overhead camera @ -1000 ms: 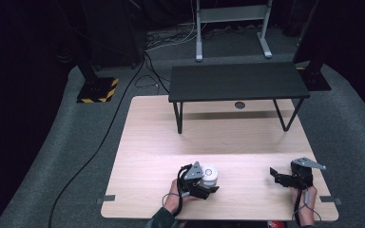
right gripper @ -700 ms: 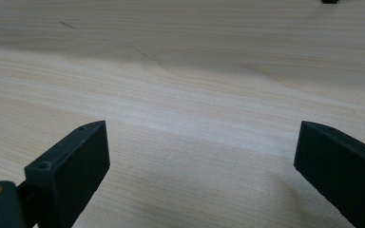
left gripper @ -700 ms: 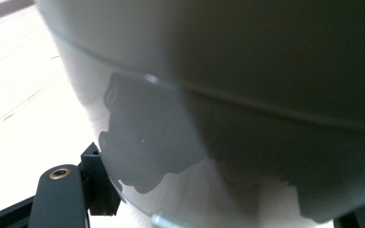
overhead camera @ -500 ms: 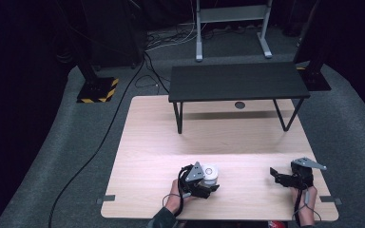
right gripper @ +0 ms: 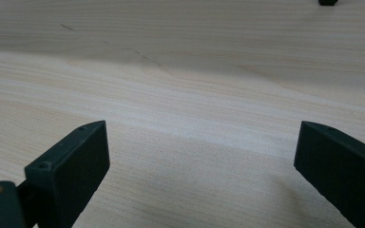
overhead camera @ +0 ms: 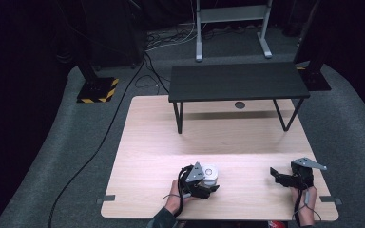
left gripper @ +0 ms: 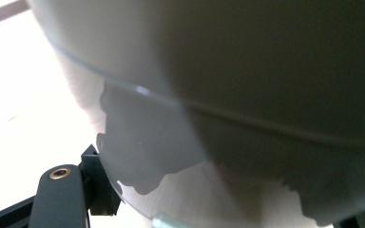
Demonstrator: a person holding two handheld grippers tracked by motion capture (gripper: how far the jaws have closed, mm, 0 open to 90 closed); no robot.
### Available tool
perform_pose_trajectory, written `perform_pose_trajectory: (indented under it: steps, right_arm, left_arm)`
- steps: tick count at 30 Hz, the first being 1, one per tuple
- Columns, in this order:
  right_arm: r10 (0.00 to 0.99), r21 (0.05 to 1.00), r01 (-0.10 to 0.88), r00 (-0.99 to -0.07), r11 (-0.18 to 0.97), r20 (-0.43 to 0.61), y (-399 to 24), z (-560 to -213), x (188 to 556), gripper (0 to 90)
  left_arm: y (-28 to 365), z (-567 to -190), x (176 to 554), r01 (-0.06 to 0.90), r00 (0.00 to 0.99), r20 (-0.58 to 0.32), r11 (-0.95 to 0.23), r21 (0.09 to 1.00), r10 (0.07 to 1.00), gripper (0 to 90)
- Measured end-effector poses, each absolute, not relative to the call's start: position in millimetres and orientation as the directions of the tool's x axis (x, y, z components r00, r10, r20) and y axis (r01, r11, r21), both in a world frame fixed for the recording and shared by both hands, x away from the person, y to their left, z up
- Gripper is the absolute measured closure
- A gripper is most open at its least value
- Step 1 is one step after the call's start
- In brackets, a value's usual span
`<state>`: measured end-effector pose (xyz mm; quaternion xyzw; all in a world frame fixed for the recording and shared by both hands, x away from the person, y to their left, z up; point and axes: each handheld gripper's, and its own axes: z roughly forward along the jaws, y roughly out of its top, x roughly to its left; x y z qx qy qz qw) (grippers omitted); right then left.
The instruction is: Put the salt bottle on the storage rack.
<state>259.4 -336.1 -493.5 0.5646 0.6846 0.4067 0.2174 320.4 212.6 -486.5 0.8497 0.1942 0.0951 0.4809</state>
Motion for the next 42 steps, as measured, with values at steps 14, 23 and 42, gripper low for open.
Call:
perform_pose_trajectory:
  steps: [14,23,42]
  right_arm:
    - [0.950,0.803,0.595,-0.267,0.031,0.161,-336,-494,259,3.5]
    - [0.950,0.804,0.594,-0.268,0.031,0.161,-336,-494,259,3.5]
    - [0.949,0.805,0.593,-0.268,0.029,0.163,-337,-494,259,3.5]
  left_arm:
    - [218,-473,316,0.245,0.896,-0.028,-0.442,0.863,0.442,27.6]
    - [219,-458,314,0.237,0.891,-0.019,-0.430,0.871,0.453,27.6]
    - [221,-430,321,0.239,0.875,-0.008,-0.417,0.877,0.484,27.7]
